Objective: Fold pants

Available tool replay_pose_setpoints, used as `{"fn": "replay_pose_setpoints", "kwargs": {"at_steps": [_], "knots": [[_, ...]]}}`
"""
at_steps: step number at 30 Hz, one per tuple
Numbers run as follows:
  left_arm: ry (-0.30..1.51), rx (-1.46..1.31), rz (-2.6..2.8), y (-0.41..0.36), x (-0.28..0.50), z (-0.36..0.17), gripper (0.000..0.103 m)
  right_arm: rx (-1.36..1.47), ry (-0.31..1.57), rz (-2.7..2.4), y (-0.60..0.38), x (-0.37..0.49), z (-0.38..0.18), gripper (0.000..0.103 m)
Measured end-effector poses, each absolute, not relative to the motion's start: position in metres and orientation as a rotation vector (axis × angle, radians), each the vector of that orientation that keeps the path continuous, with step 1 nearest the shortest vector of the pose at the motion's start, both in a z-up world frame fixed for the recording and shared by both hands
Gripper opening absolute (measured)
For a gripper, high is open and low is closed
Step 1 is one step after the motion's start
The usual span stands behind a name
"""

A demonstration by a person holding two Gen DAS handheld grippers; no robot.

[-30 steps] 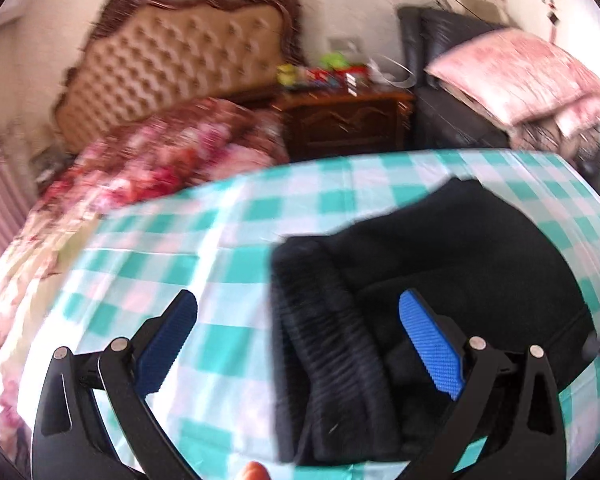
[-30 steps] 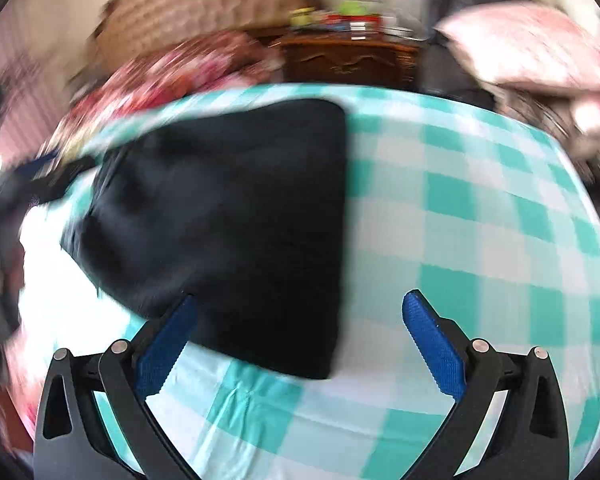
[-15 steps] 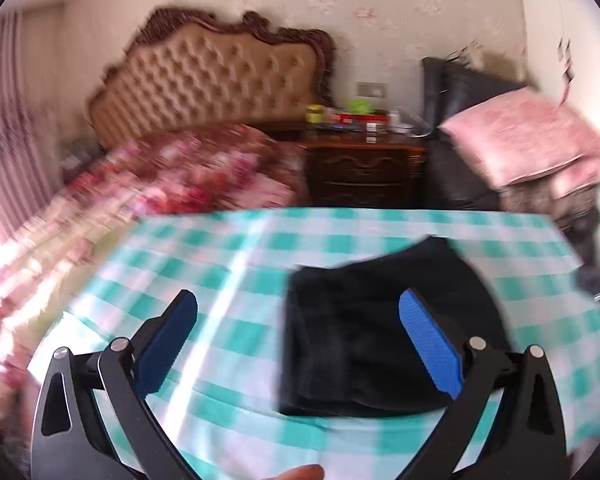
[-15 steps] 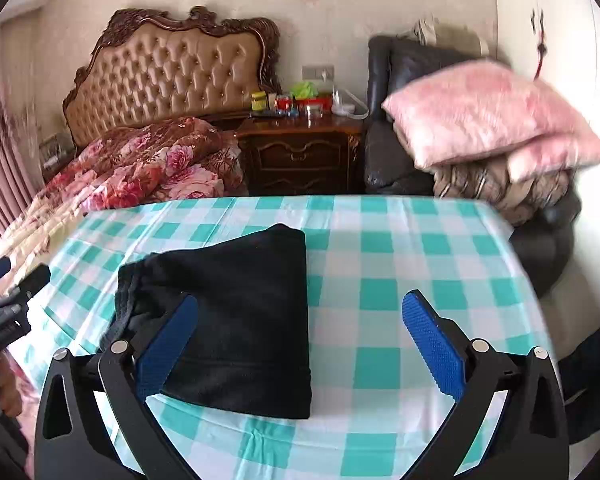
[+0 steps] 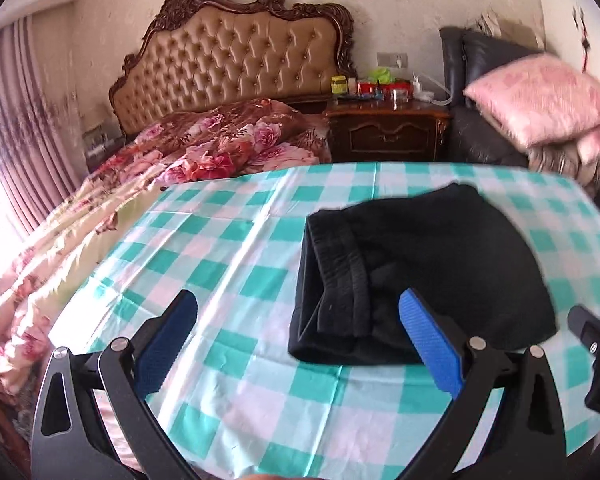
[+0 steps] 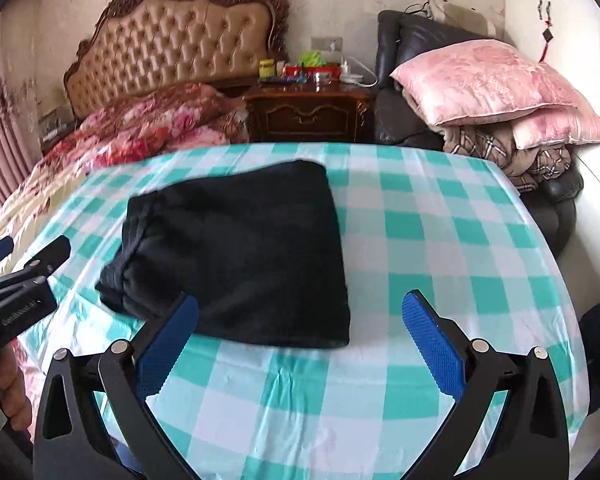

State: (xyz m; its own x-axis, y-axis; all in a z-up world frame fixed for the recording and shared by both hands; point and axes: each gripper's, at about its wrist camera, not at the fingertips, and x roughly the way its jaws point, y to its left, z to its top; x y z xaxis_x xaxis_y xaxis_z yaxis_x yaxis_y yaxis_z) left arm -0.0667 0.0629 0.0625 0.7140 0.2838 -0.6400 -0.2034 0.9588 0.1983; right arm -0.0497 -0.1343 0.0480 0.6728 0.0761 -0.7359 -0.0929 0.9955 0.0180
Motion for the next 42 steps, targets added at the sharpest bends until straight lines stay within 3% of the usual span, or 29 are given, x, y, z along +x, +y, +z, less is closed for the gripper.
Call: {"fn": "replay_pose_setpoints", "kwargs": {"at_steps": [42], "knots": [[0.772, 0.059, 0.146, 0.060, -0.087, 0.040, 0.101, -0.073, 0.841, 0.134, -0.115, -0.064, 0.042, 0.098]]}}
